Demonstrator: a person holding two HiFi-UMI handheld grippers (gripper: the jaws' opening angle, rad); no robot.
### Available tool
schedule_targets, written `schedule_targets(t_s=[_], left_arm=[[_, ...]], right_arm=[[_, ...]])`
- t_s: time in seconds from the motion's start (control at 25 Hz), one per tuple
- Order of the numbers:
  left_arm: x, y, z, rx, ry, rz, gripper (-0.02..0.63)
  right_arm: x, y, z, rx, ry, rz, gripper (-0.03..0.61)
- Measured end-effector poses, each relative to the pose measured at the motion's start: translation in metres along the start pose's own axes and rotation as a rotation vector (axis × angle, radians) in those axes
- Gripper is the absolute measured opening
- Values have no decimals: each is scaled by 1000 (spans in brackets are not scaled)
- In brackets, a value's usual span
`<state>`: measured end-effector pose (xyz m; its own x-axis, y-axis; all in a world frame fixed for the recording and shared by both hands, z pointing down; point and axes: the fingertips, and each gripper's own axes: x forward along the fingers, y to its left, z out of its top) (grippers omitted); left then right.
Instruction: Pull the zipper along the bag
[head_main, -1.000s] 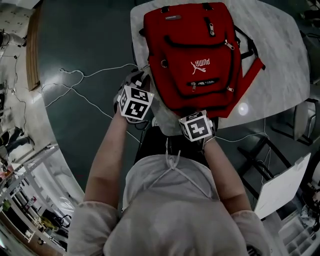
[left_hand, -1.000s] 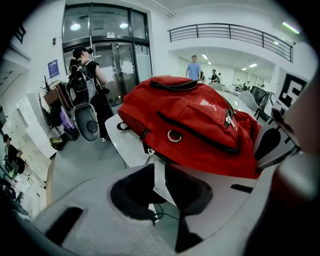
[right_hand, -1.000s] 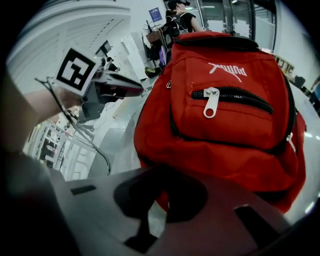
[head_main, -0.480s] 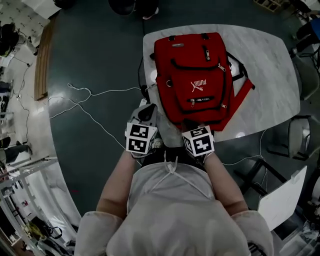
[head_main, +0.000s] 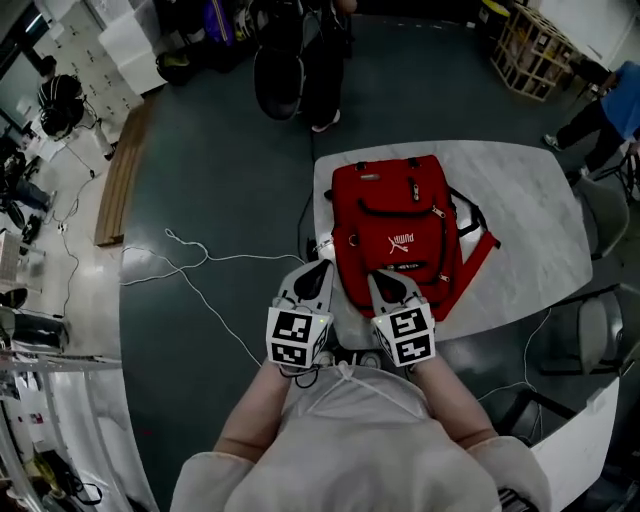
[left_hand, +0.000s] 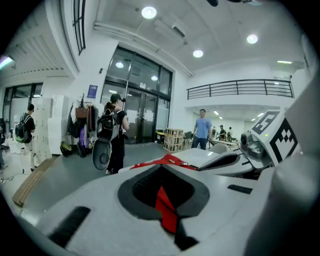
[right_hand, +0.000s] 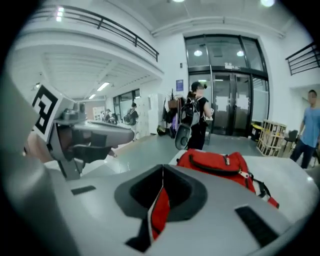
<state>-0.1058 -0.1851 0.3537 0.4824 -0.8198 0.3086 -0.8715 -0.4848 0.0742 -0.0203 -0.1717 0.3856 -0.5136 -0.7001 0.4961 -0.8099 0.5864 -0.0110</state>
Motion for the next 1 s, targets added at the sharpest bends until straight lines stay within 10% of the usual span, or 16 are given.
schedule_targets(t_s=[0.48, 1.0], left_arm=[[-26, 0, 63, -9, -147, 60, 20], [-16, -12, 65, 25, -118, 22, 20]], right_arm=[[-39, -10, 86, 63, -317, -40, 26], [-36, -8, 88, 46, -328, -17, 26]])
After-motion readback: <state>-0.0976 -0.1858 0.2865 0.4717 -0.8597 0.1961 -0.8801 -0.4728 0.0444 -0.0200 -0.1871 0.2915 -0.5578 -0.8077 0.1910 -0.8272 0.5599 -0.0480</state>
